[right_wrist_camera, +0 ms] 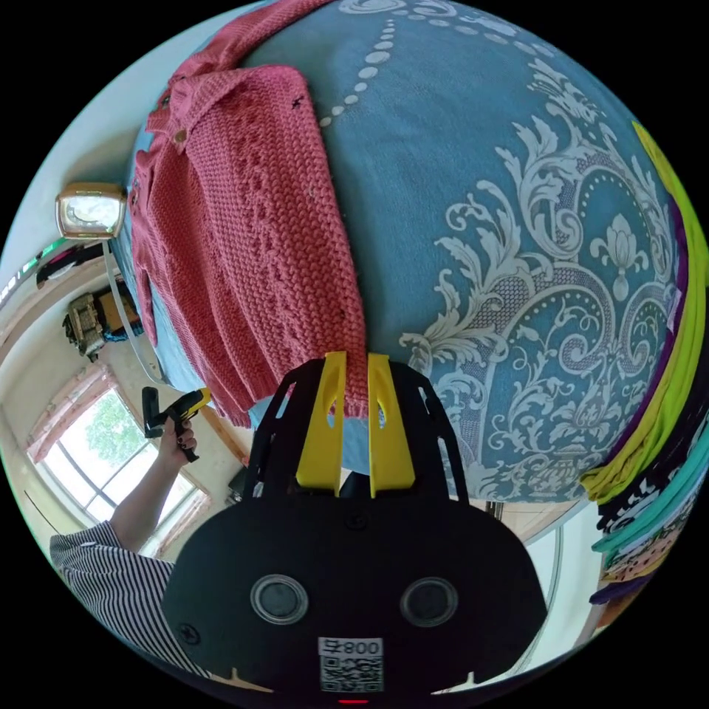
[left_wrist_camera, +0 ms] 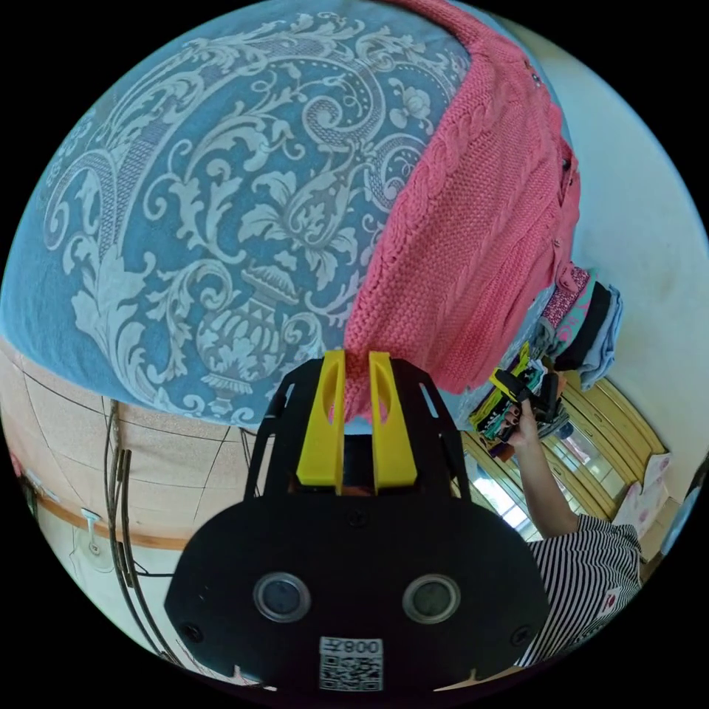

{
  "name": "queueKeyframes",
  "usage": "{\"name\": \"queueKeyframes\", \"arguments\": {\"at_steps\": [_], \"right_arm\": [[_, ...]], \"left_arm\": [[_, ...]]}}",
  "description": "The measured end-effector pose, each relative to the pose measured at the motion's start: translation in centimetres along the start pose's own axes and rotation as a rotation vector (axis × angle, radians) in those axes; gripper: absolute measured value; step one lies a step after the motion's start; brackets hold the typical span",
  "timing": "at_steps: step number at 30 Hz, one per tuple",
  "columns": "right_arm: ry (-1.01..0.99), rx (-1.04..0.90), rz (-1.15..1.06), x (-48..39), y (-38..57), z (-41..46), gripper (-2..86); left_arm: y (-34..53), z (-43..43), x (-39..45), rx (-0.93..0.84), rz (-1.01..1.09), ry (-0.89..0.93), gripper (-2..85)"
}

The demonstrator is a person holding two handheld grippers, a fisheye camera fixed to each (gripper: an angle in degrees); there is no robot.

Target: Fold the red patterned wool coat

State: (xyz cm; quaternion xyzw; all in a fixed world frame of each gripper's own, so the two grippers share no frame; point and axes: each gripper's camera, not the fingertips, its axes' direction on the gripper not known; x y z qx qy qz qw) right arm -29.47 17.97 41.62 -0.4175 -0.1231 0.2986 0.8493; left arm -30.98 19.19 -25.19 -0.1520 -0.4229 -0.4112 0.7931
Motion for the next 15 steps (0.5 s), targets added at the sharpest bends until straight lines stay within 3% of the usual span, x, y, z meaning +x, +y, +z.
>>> {"name": "queueKeyframes", "arguments": {"at_steps": [15], "right_arm": [[0.015, -0.119, -0.139, -0.2, 1.2, -2.8, 1.0]], "left_arm": [[5.9, -3.9, 1.6, 0.104, 0.003, 0.025, 2.2]]}}
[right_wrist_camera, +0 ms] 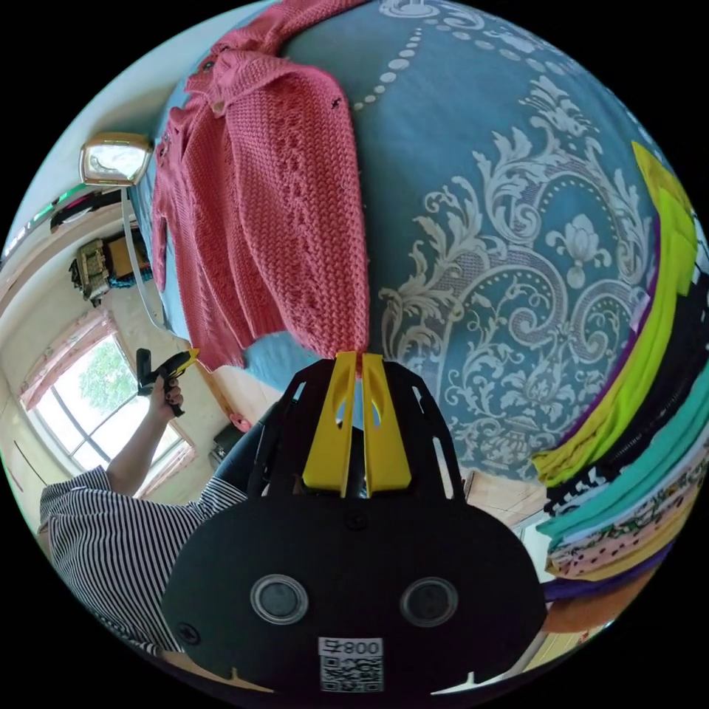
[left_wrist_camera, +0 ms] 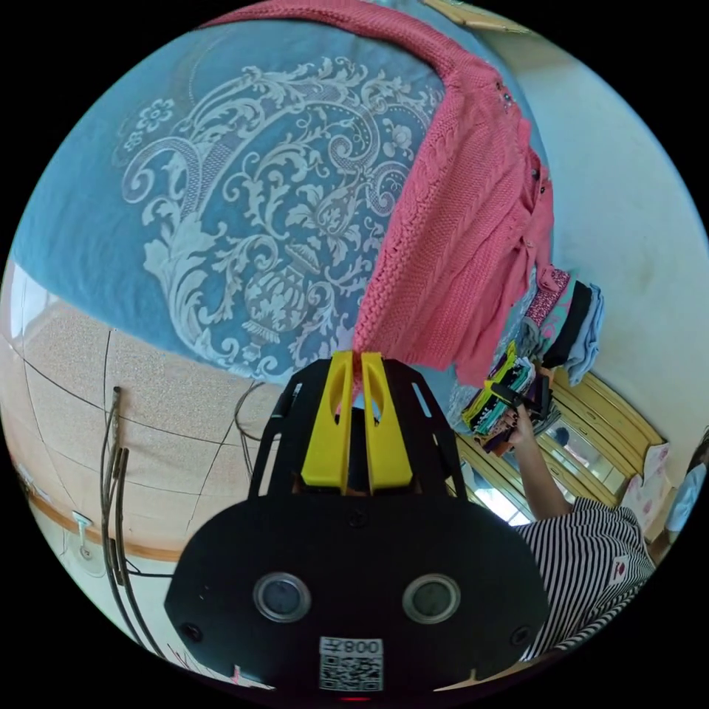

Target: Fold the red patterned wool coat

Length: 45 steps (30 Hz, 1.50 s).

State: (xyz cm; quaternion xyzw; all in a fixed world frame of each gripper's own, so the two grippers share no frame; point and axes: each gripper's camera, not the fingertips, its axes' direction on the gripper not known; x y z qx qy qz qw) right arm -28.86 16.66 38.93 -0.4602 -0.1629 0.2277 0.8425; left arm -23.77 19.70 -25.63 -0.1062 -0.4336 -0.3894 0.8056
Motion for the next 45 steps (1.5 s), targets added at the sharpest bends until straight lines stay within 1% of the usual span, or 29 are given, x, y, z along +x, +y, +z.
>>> {"name": "queueKeyframes", "arguments": {"at_steps": [4, 9, 11, 12, 15, 18, 22, 24, 26, 28, 30, 32, 35, 39, 43, 45], "right_arm": [[0.056, -0.009, -0.001, 0.5, 1.5, -2.4, 0.9], [0.121, -0.022, 0.036, 1.8, 2.3, -4.7, 1.0], [0.208, -0.047, 0.025, 1.7, 2.6, -6.1, 1.0], [0.215, -0.042, 0.028, 1.8, 2.7, -6.5, 1.0], [0.125, 0.039, -0.003, 1.2, 2.4, -8.5, 1.0], [0.062, 0.057, -0.115, -2.7, 0.6, -8.9, 1.0], [0.0, 0.056, -0.38, -11.8, -1.3, -9.4, 1.0], [0.036, 0.019, -0.466, -15.0, -1.9, -8.8, 1.1], [0.138, -0.062, -0.503, -17.2, -3.1, -7.0, 1.2], [0.179, -0.112, -0.454, -16.6, -4.1, -5.6, 1.4], [0.161, -0.15, -0.346, -14.7, -5.1, -4.8, 1.7], [0.112, -0.138, -0.205, -12.1, -6.0, -5.4, 2.1], [0.049, -0.106, -0.065, -10.2, -6.6, -7.4, 2.6], [0.068, -0.095, -0.011, -10.5, -7.8, -9.7, 3.5], [0.184, -0.118, 0.022, -11.1, -9.8, -11.7, 4.7], [0.168, -0.041, 0.033, -11.2, -11.1, -14.3, 4.7]], "left_arm": [[1.5, -1.8, 0.3, 0.035, -0.015, 0.02, 2.2], [2.5, -3.9, 1.2, 0.073, -0.04, -0.023, 2.3], [2.3, -4.6, 1.8, 0.085, -0.026, -0.052, 2.4], [2.0, -4.9, 2.3, 0.082, -0.014, -0.049, 2.5], [1.0, -4.6, 3.5, 0.073, -0.008, 0.016, 2.8], [0.2, -4.3, 6.0, 0.053, 0.017, 0.025, 3.3], [0.3, -5.3, 8.9, 0.071, 0.033, -0.023, 4.0], [0.9, -6.6, 10.3, 0.104, 0.02, -0.048, 4.9], [1.2, -7.6, 11.3, 0.13, 0.006, -0.059, 5.7], [1.1, -8.4, 12.2, 0.14, -0.005, -0.058, 6.1], [-0.2, -8.7, 13.6, 0.109, 0.011, -0.025, 6.2], [-1.8, -8.6, 15.0, 0.075, 0.034, 0.005, 6.3], [-5.2, -8.3, 18.4, 0.024, 0.115, 0.041, 6.3], [-10.8, -8.5, 24.4, -0.003, 0.246, 0.085, 6.7], [-15.8, -10.2, 29.7, 0.042, 0.347, 0.09, 7.0], [-19.3, -11.8, 32.8, 0.09, 0.391, 0.08, 7.2]]}}
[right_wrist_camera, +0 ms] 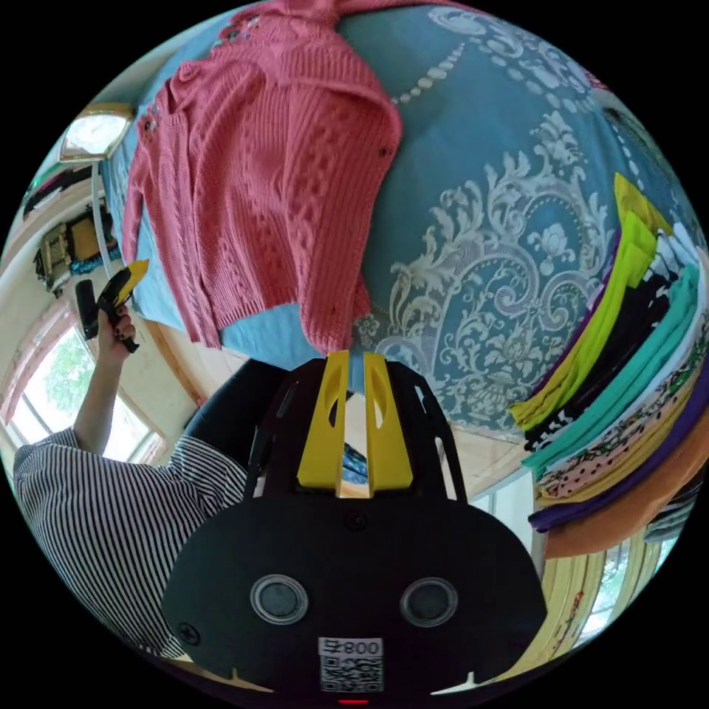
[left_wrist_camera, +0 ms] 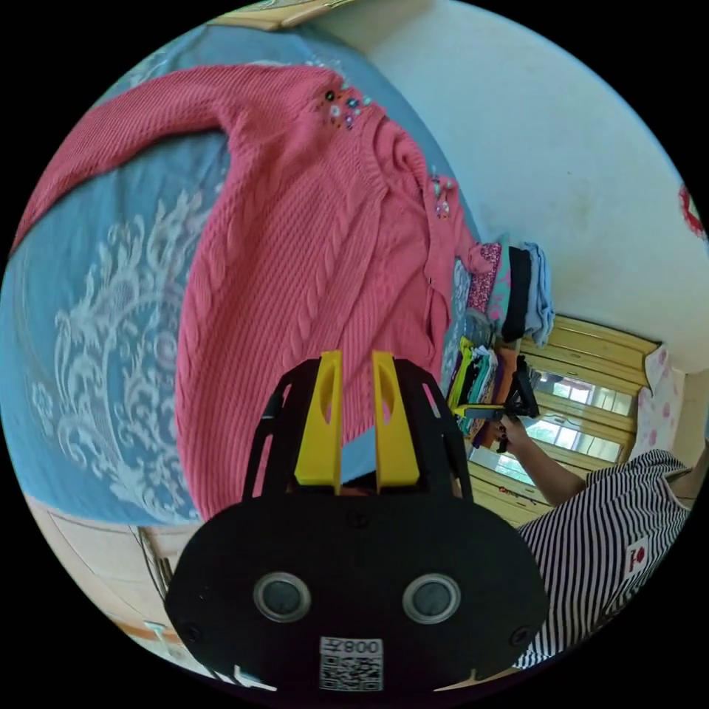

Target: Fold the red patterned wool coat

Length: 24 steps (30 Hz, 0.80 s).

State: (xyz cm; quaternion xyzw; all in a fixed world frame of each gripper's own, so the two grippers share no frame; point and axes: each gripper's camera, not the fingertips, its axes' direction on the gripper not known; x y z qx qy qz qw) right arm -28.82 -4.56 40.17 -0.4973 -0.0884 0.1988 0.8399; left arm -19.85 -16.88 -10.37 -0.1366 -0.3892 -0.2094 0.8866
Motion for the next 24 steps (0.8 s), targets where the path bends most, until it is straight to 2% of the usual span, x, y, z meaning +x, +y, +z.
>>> {"name": "queueKeyframes", "arguments": {"at_steps": [3, 8, 12, 17, 22, 24], "right_arm": [[0.059, 0.197, -0.04, -0.5, -4.3, -6.6, 4.9], [0.267, 0.476, -0.295, -6.3, -17.8, -18.6, 7.3], [0.404, 0.51, -0.435, -10.3, -26.2, -22.0, 8.7], [0.509, 0.425, -0.486, -11.9, -35.0, -21.3, 8.5], [0.504, 0.455, -0.503, -10.4, -36.1, -22.7, 3.6], [0.498, 0.5, -0.483, -9.3, -35.9, -24.9, 2.7]], "left_arm": [[-6.2, -1.6, 1.6, 0.076, 0.042, -0.011, 7.6], [-16.7, -3.7, 4.6, 0.171, 0.106, -0.08, 8.6], [-24.6, -3.5, 7.2, 0.196, 0.142, -0.114, 8.7], [-31.4, -1.0, 9.5, 0.139, 0.115, -0.158, 5.9], [-34.9, -1.3, 11.6, 0.185, 0.075, -0.163, 1.4], [-36.1, -3.4, 13.2, 0.301, 0.08, -0.176, 1.0]]}}
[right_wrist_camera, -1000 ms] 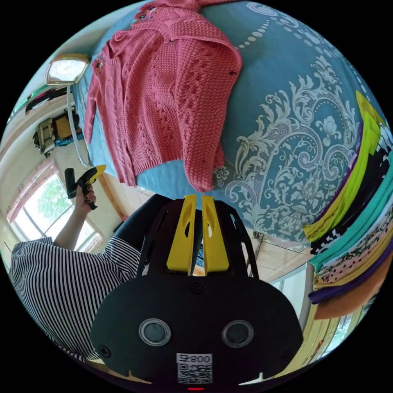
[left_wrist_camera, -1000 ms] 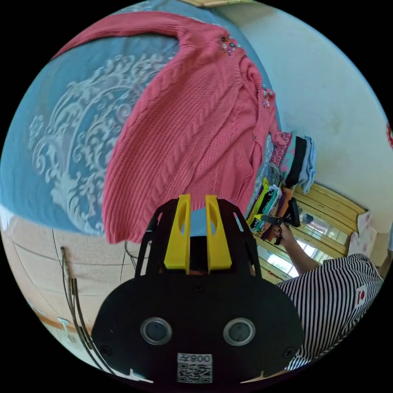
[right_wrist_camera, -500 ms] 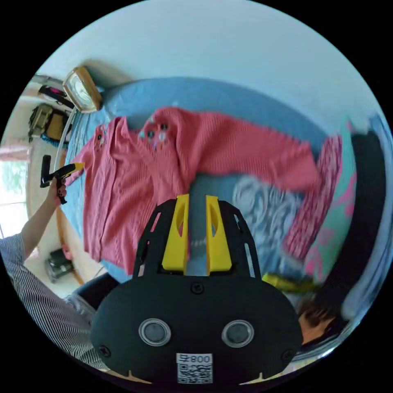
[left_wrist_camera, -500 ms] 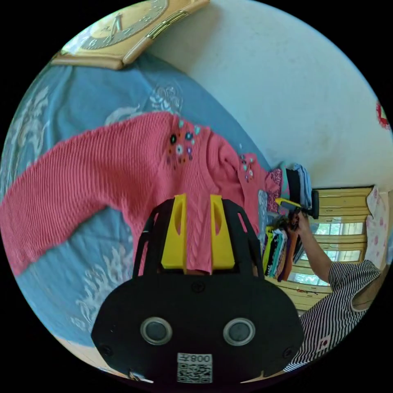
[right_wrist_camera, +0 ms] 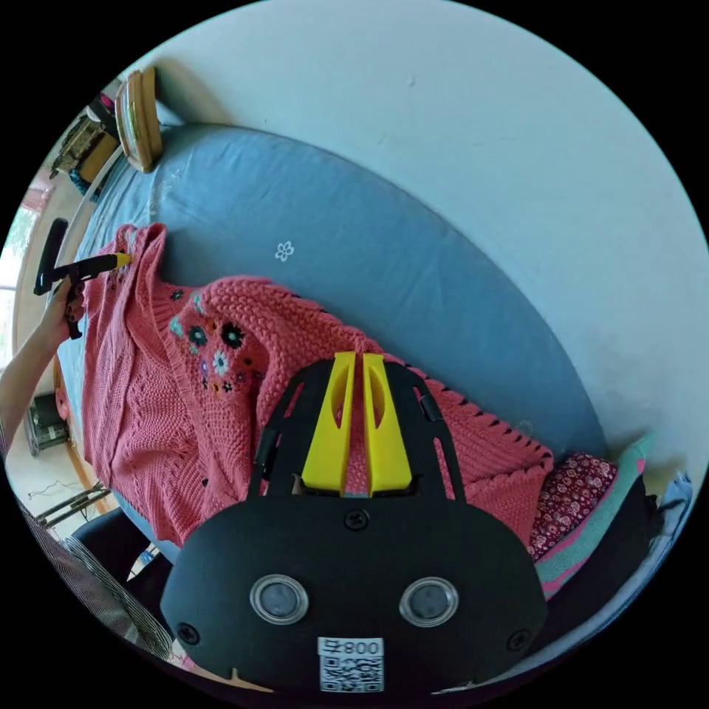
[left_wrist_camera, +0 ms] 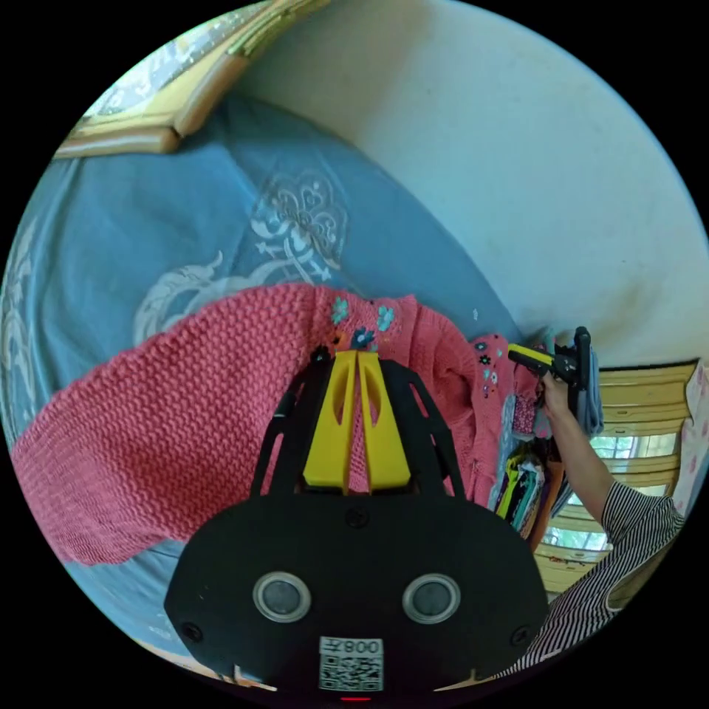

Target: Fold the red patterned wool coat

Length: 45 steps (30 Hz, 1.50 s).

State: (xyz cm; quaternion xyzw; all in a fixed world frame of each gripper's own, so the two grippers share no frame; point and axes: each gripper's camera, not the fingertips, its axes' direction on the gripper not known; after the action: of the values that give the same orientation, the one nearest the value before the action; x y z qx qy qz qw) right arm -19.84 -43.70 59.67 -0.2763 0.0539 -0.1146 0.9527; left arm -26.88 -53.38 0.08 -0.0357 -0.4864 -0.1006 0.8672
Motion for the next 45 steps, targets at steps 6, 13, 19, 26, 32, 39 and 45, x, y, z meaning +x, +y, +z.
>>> {"name": "queueKeyframes", "arguments": {"at_steps": [6, 13, 19, 26, 32, 39, 45], "right_arm": [[-0.162, 0.051, 0.142, 7.3, -1.1, -0.9, 1.7], [-0.251, 0.084, 0.209, 11.0, -0.2, 1.2, 1.9], [-0.297, 0.117, 0.218, 14.5, 0.7, 1.3, 1.8], [-0.378, 0.235, 0.296, 19.5, 3.4, -0.3, 0.7], [-0.379, 0.204, 0.31, 21.0, 5.1, 0.4, 0.3], [-0.407, 0.234, 0.326, 21.6, 6.6, -0.1, 0.4], [-0.409, 0.287, 0.369, 22.1, 8.6, -2.3, 1.3]], "left_arm": [[-4.5, -1.6, 4.7, 0.151, 0.087, 0.188, 1.9], [-6.0, 10.3, 12.7, -0.235, 0.142, 0.467, 7.9], [-10.0, 13.2, 14.3, -0.206, 0.041, 0.559, 2.2], [-17.6, 8.0, 15.8, 0.025, 0.123, 0.529, 1.7], [-13.3, 12.7, 16.1, -0.228, 0.045, 0.523, 8.0], [-12.7, 16.2, 16.6, -0.25, -0.023, 0.588, 3.4], [-15.0, 12.9, 17.4, -0.119, 0.047, 0.559, 1.3]]}}
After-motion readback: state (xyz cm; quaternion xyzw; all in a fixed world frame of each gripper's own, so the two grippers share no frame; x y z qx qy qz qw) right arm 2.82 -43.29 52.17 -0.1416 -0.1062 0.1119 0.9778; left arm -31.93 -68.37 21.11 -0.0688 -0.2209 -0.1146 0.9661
